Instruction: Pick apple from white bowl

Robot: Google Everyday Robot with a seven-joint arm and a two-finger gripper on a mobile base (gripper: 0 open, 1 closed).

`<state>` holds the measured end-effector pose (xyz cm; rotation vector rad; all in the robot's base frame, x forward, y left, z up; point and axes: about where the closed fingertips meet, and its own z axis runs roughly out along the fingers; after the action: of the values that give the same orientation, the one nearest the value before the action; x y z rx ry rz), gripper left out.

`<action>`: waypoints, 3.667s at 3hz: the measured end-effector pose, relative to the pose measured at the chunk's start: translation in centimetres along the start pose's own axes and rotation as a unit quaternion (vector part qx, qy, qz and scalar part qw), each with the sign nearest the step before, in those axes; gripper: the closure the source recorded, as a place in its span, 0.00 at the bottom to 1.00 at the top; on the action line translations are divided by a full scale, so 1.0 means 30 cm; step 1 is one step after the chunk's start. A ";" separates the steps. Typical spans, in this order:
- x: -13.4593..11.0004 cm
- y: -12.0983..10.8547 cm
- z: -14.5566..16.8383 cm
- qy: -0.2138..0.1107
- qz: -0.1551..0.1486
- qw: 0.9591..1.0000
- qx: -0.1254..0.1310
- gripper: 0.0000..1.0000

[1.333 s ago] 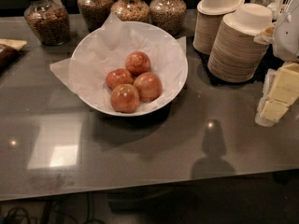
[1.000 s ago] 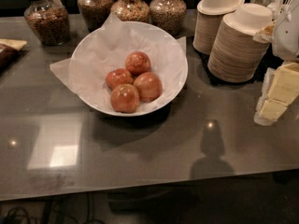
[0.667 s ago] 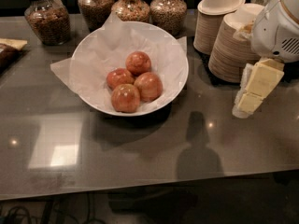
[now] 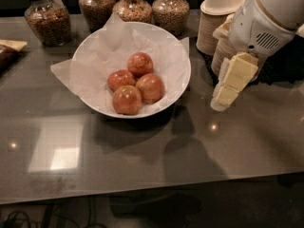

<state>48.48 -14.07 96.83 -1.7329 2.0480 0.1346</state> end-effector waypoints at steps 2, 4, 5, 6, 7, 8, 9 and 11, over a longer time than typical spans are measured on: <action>-0.127 -0.058 0.173 -0.033 -0.068 0.997 -0.004 0.00; -0.239 -0.116 0.249 -0.076 -0.108 0.991 0.011 0.14; -0.276 -0.132 0.270 -0.086 -0.117 0.989 0.011 0.33; -0.298 -0.143 0.289 -0.092 -0.121 0.988 0.008 0.35; -0.300 -0.151 0.318 -0.101 -0.116 0.988 -0.004 0.30; -0.283 -0.150 0.349 -0.104 -0.105 0.989 -0.017 0.28; -0.276 -0.140 0.395 -0.110 -0.093 0.989 -0.041 0.29; -0.284 -0.127 0.479 -0.123 -0.075 0.986 -0.087 0.31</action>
Offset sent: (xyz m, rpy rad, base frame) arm 0.0625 0.0789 -0.0417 0.0785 -0.1196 0.2151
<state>56.98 -1.96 88.19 -1.8646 1.7659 0.4687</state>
